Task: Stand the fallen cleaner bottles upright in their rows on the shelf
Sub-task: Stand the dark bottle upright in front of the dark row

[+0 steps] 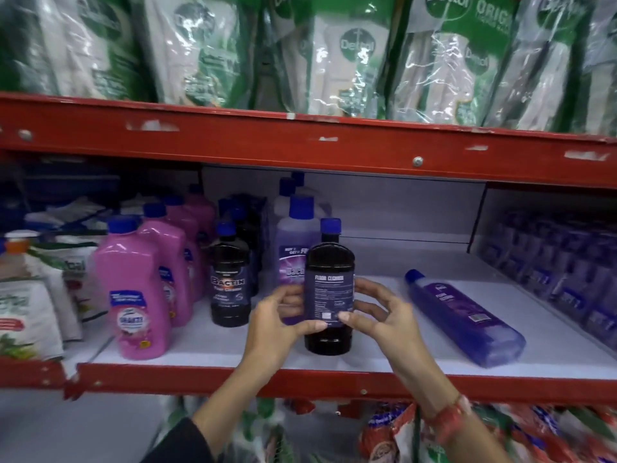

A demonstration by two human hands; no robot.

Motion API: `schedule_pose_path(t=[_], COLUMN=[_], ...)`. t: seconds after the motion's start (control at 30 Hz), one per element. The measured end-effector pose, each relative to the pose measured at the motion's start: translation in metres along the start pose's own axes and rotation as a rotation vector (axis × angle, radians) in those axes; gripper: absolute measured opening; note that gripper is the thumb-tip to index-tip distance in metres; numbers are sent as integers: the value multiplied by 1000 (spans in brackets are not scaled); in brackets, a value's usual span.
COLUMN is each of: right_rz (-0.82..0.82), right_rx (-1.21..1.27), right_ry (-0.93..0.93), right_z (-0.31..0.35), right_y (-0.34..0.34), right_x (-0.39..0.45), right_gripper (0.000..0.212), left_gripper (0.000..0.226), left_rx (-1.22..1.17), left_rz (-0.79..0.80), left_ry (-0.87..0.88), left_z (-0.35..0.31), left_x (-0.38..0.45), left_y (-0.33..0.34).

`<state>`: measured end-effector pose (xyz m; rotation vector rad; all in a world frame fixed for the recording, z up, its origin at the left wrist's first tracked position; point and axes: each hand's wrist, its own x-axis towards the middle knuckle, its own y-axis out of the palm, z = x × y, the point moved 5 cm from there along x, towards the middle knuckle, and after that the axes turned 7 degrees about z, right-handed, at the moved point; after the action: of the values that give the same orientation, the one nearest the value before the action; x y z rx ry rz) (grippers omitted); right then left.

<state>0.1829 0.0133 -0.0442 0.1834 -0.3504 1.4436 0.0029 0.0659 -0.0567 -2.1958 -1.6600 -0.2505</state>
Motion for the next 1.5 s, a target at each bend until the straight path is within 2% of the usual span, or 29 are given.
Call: schedule_pose_path(t=[0.17, 0.3, 0.47, 0.57, 0.67, 0.8, 0.9, 1.03, 1.1, 1.27, 1.43, 1.5], right_rz=[68, 82, 113, 113, 149, 303, 378, 289, 270, 401, 539, 577], right_rx=[59, 114, 75, 89, 43, -82, -162, -391, -370, -164, -91, -68], right_ry=[-29, -56, -112, -85, -17, 6, -12, -28, -40, 105, 130, 157], right_z=[-7, -10, -4, -11, -28, -39, -36, -33, -33, -47, -42, -45], right_y=[67, 104, 135, 139, 142, 156, 167, 172, 171, 176, 171, 166], right_x=[13, 29, 41, 45, 41, 32, 31, 32, 32, 36, 38, 39], right_gripper=[45, 39, 36, 37, 44, 78, 92, 97, 92, 67, 50, 47], left_gripper=[60, 56, 57, 56, 51, 41, 32, 21, 25, 70, 80, 77], left_rx=[52, 188, 248, 249, 263, 251, 208, 153, 115, 91, 142, 158], left_rz=[-127, -263, -320, -317, -315, -348, -376, -323, -304, -258, -138, -119], left_ry=[33, 52, 35, 53, 31, -14, -18, 10, -12, -62, -66, -100], left_z=[10, 24, 38, 38, 38, 28, 15, 13, 22, 36, 38, 43], left_x=[-25, -36, -36, -36, -35, -40, -45, -48, -50, -50, -43, -39], left_y=[-67, -111, -131, -131, -131, -133, -135, -137, -139, -135, -132, -133])
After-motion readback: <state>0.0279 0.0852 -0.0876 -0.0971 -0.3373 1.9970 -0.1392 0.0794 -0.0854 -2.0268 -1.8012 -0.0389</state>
